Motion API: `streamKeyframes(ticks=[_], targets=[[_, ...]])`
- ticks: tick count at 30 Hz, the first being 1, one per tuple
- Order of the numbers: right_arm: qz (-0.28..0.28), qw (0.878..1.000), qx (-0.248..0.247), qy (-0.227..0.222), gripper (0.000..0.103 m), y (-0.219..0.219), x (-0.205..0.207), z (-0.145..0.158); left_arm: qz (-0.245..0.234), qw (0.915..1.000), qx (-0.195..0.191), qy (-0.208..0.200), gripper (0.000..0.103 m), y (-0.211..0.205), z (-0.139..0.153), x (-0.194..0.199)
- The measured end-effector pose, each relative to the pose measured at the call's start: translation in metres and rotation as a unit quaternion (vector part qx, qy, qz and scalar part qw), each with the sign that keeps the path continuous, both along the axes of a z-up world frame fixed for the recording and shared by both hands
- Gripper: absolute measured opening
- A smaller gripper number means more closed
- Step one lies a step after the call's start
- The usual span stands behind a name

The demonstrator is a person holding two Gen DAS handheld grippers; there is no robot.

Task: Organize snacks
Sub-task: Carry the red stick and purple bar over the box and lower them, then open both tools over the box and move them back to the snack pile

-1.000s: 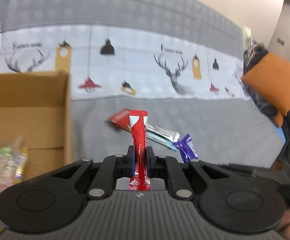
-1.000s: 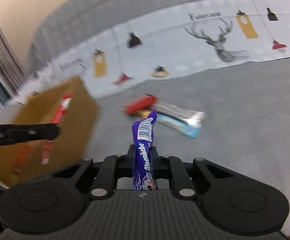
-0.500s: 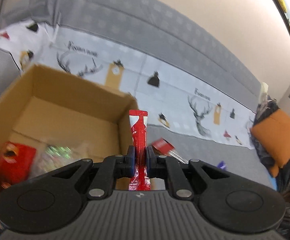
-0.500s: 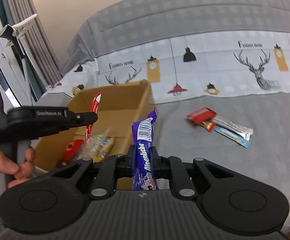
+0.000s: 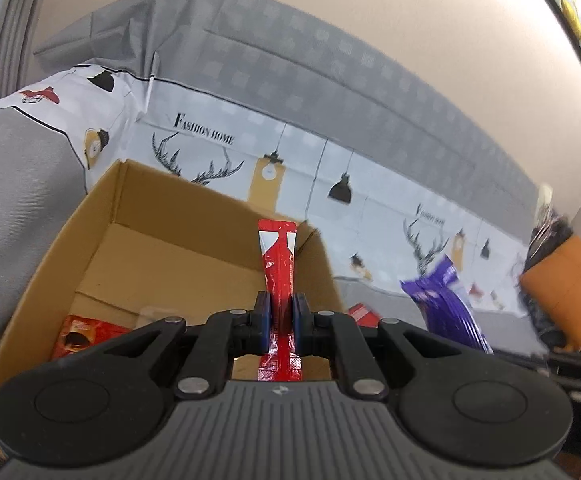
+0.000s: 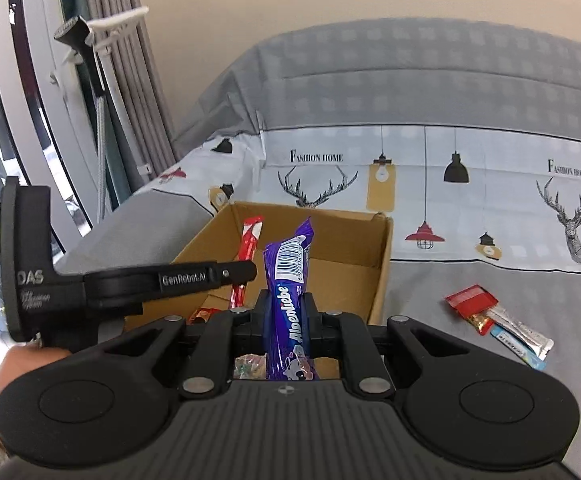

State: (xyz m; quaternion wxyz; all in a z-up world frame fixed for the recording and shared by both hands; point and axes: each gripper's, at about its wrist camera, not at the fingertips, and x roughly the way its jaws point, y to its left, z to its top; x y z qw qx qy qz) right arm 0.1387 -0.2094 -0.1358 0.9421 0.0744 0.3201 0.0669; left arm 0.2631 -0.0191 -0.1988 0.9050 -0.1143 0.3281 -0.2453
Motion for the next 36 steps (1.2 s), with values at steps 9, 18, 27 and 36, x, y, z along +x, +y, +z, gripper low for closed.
streamKeyframes(ticks=[9,18,27,36], targets=[[-0.004,0.999,-0.024,0.041,0.015,0.031,0.029,-0.042,0.015,0.9988,0.010,0.046,0.012,0.029,-0.029,0.018],[0.000,0.996,-0.030,0.088,0.015,0.054,0.053,-0.082,0.003,0.9956,0.051,0.078,0.013,0.039,-0.050,0.026],[-0.015,0.994,-0.033,0.101,0.024,0.057,0.059,-0.093,0.019,0.9964,0.054,0.063,0.052,0.036,-0.045,0.022],[-0.028,0.997,-0.027,0.068,0.103,0.041,0.044,-0.076,0.075,0.9944,0.046,0.058,0.103,0.038,-0.040,0.020]])
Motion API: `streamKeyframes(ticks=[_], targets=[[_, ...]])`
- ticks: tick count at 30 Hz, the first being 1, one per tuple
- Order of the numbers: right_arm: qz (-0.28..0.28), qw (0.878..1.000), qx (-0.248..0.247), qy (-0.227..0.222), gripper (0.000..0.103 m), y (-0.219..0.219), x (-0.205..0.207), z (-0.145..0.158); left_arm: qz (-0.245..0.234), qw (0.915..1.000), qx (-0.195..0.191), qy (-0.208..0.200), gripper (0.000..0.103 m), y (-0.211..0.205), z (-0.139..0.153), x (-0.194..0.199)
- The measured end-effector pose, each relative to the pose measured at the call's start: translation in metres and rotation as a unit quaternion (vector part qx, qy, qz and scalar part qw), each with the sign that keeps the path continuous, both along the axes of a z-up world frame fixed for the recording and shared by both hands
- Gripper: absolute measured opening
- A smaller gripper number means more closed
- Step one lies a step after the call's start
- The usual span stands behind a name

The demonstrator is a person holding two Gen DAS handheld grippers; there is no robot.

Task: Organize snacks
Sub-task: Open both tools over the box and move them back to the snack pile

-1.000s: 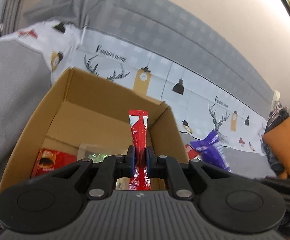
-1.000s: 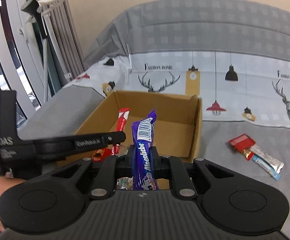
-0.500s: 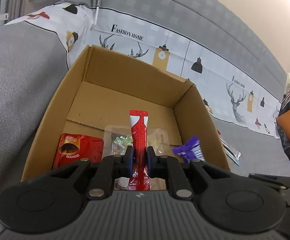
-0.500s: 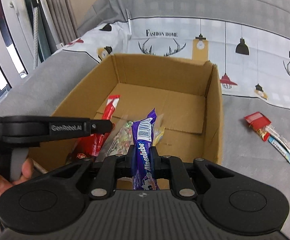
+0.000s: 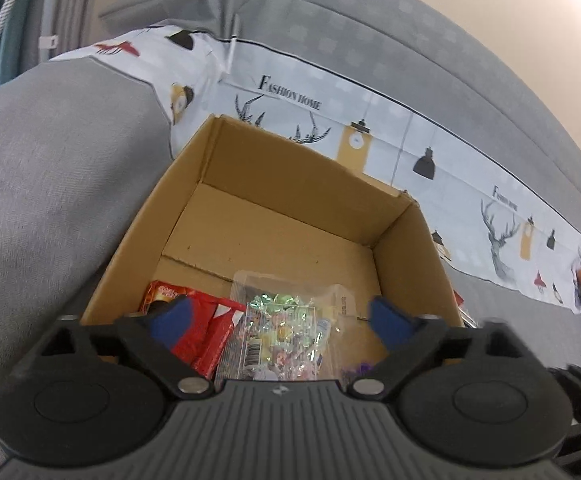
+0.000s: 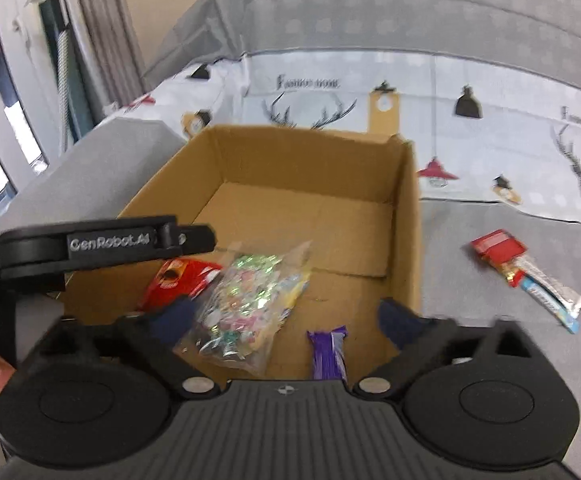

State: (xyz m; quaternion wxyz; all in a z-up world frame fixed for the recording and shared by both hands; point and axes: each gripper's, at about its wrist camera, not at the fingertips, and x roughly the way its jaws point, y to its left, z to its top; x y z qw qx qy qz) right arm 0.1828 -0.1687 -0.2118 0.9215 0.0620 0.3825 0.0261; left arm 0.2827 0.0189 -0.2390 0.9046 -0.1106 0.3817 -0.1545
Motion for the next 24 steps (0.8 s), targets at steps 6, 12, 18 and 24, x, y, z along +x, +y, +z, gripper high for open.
streamKeyframes(ticks=[6,12,18,24], targets=[[-0.083,0.996,-0.020,0.017,0.103,-0.033,-0.011,0.011,0.020,0.9992,-0.034,0.002,0.103,-0.011,0.009,-0.009],[-0.159,0.984,0.038,-0.063,0.103,-0.103,-0.054,0.014,0.003,0.9992,-0.033,0.025,0.103,-0.051,0.015,-0.016],[-0.196,0.977,0.035,-0.074,0.103,-0.164,-0.088,-0.003,-0.075,0.9937,-0.029,-0.077,0.103,-0.113,0.031,-0.048],[-0.175,0.975,0.086,-0.107,0.103,-0.226,-0.107,-0.027,-0.127,0.9902,0.017,-0.056,0.103,-0.188,0.027,-0.044]])
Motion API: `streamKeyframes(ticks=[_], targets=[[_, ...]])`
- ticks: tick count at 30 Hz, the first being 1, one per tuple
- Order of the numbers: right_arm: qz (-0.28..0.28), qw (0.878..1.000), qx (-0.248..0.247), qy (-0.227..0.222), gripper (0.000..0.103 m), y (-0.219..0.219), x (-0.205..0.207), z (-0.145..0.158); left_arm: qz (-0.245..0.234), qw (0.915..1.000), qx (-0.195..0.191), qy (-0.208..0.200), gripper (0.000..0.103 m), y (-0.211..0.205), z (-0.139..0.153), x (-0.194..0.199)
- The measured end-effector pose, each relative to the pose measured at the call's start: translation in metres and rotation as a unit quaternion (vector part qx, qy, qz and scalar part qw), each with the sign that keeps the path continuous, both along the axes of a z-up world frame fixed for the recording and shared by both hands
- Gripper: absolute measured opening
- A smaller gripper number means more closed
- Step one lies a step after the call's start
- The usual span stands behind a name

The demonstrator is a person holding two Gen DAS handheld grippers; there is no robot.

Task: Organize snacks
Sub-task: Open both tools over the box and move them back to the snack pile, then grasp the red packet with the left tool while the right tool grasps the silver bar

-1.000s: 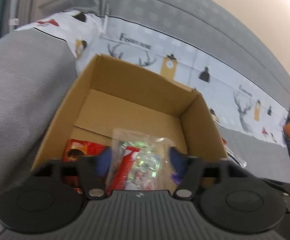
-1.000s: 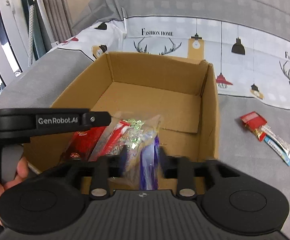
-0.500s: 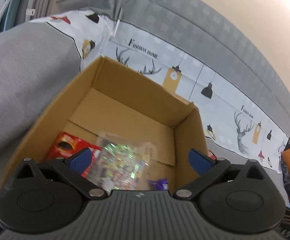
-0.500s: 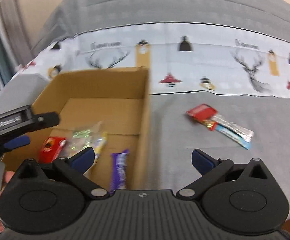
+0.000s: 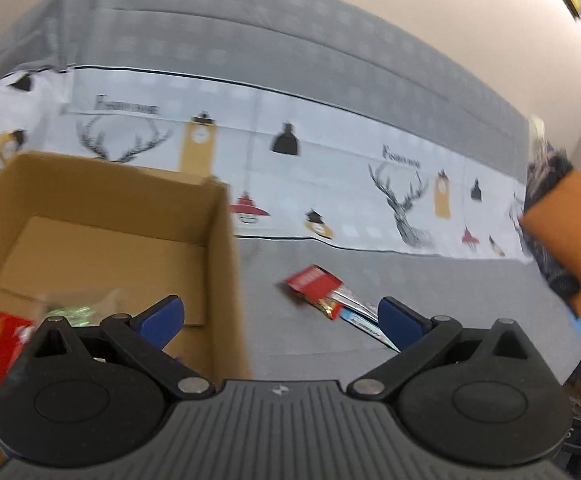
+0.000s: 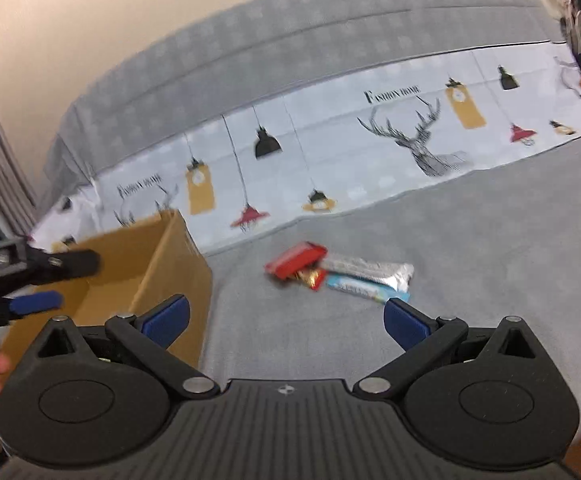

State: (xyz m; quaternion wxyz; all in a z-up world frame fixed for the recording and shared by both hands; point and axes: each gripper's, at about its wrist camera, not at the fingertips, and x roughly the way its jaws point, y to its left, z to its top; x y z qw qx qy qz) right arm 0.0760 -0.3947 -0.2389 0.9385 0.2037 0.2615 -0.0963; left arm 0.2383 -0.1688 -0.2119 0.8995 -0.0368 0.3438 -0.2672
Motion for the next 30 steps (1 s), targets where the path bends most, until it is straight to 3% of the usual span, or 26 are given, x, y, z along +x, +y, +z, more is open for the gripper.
streamKeyframes(ticks=[5,7,8,11,14,18,24,29,30], targets=[[0.053,0.997,-0.022,-0.050,0.098,-0.044,0.006,-0.025,-0.035,0.9992,0.016,-0.008,0.103,-0.055,-0.015,0.017],[0.051,0.998,-0.031,-0.024,0.087,-0.060,0.018,-0.036,-0.047,0.9984,0.030,0.000,0.103,-0.079,-0.024,0.033],[0.051,0.998,-0.014,-0.024,0.075,-0.072,0.026,-0.038,-0.053,0.9979,0.038,0.005,0.101,-0.090,-0.028,0.041],[0.059,0.998,-0.020,-0.029,0.075,-0.092,0.047,-0.041,-0.072,0.9955,0.055,0.030,0.090,-0.117,-0.044,0.071],[0.070,0.998,-0.008,0.002,0.065,-0.111,0.073,-0.055,-0.078,0.9920,0.084,0.053,0.080,-0.143,-0.064,0.102],[0.097,0.995,-0.025,0.027,0.055,-0.124,0.104,-0.073,-0.089,0.9863,0.112,0.081,0.078,-0.170,-0.095,0.137],[0.127,0.990,-0.017,0.053,0.052,-0.149,0.136,-0.109,-0.119,0.9764,0.149,0.101,0.076,-0.193,-0.135,0.159],[0.179,0.978,-0.054,0.088,0.045,-0.134,0.150,-0.132,-0.105,0.9734,0.179,0.096,0.056,-0.190,-0.151,0.166],[0.182,0.976,-0.074,0.091,0.034,-0.129,0.151,-0.133,-0.105,0.9732,0.179,0.099,0.048,-0.189,-0.149,0.166]])
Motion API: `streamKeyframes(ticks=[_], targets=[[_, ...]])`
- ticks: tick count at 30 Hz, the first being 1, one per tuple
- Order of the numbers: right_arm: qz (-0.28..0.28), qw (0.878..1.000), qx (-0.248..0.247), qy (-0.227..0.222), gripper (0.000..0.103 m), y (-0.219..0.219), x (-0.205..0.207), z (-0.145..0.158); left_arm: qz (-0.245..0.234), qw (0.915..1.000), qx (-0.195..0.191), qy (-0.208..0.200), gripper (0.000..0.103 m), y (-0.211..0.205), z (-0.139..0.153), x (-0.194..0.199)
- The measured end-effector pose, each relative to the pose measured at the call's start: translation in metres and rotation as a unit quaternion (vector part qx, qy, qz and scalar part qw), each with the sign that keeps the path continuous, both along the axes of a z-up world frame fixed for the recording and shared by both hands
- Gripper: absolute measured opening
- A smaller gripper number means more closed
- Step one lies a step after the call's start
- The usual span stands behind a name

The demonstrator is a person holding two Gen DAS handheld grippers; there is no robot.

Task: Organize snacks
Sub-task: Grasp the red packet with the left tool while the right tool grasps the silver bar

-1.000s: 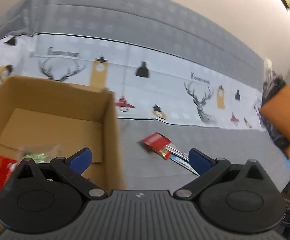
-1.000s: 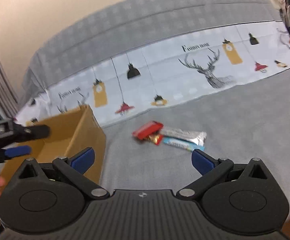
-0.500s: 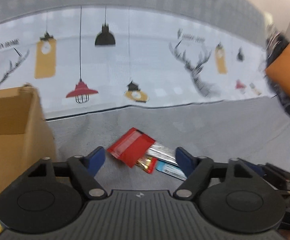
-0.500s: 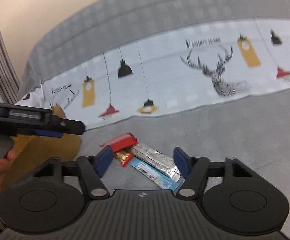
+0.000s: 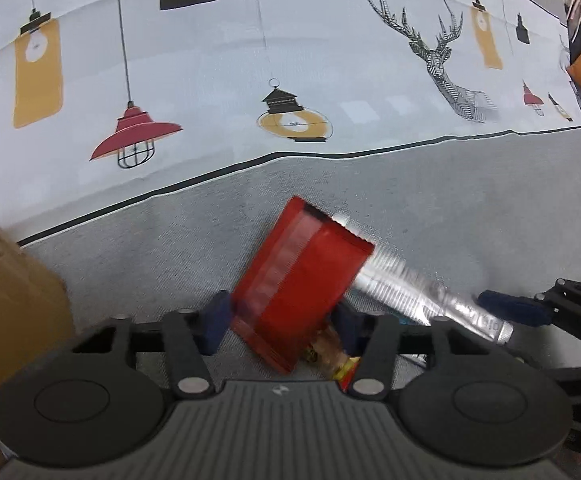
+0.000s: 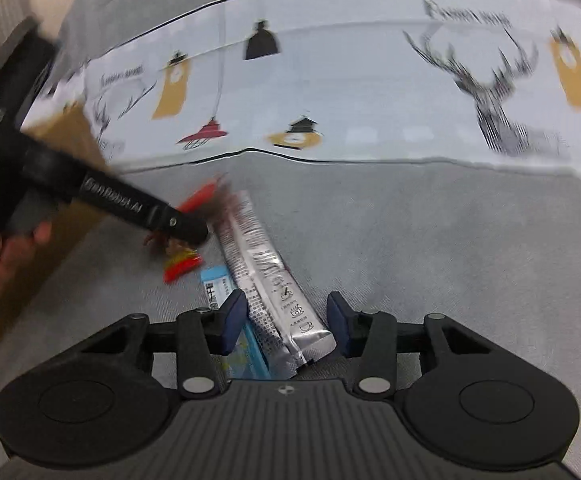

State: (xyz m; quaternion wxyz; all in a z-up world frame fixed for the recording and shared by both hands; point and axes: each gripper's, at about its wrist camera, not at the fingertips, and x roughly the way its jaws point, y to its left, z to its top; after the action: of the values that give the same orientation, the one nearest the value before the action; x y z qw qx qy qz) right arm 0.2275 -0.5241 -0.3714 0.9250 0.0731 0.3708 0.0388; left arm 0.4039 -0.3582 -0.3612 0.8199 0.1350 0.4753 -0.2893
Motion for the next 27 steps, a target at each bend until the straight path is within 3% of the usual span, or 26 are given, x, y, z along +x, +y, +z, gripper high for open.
streamKeyframes(ticks=[1,3,4,5,11,16,19,21,22,24,27], targets=[[-0.002,1.000,-0.011,0.002,0.028,0.003,0.001,0.002,0.000,1.0000,-0.003,0.002,0.042,0.002,0.003,-0.001],[-0.002,1.000,-0.024,0.004,0.021,0.006,0.002,0.006,-0.004,0.9999,-0.011,0.004,0.016,0.006,0.012,-0.007],[-0.005,0.999,-0.039,0.001,0.021,0.008,0.002,0.008,-0.004,0.9998,-0.017,0.009,0.013,0.010,0.018,-0.011],[-0.010,0.999,-0.050,-0.004,0.020,0.009,0.001,0.012,-0.005,0.9996,-0.026,0.014,0.012,0.013,0.023,-0.016],[-0.060,0.998,0.004,-0.026,0.015,-0.004,-0.018,0.034,-0.018,0.9980,-0.058,0.015,0.008,0.035,0.052,-0.052],[-0.084,0.996,0.007,-0.026,0.015,0.013,-0.049,0.051,-0.005,0.9988,-0.036,0.033,0.008,0.039,0.041,-0.057],[-0.095,0.995,0.003,-0.021,0.016,0.026,-0.061,0.053,0.007,0.9995,-0.018,0.024,0.033,0.036,0.032,-0.053],[-0.096,0.995,-0.010,-0.009,0.016,0.030,-0.065,0.048,0.010,0.9993,-0.031,0.019,0.071,0.033,0.031,-0.051],[-0.097,0.995,-0.012,-0.006,0.016,0.030,-0.068,0.045,0.012,0.9993,-0.035,0.012,0.079,0.031,0.030,-0.050],[-0.095,0.995,-0.014,-0.003,0.016,0.025,-0.072,0.042,0.014,0.9991,-0.039,0.000,0.083,0.025,0.027,-0.048],[-0.094,0.995,-0.028,-0.001,0.016,0.013,-0.077,0.037,0.014,0.9983,-0.054,0.018,0.083,0.013,0.020,-0.034]])
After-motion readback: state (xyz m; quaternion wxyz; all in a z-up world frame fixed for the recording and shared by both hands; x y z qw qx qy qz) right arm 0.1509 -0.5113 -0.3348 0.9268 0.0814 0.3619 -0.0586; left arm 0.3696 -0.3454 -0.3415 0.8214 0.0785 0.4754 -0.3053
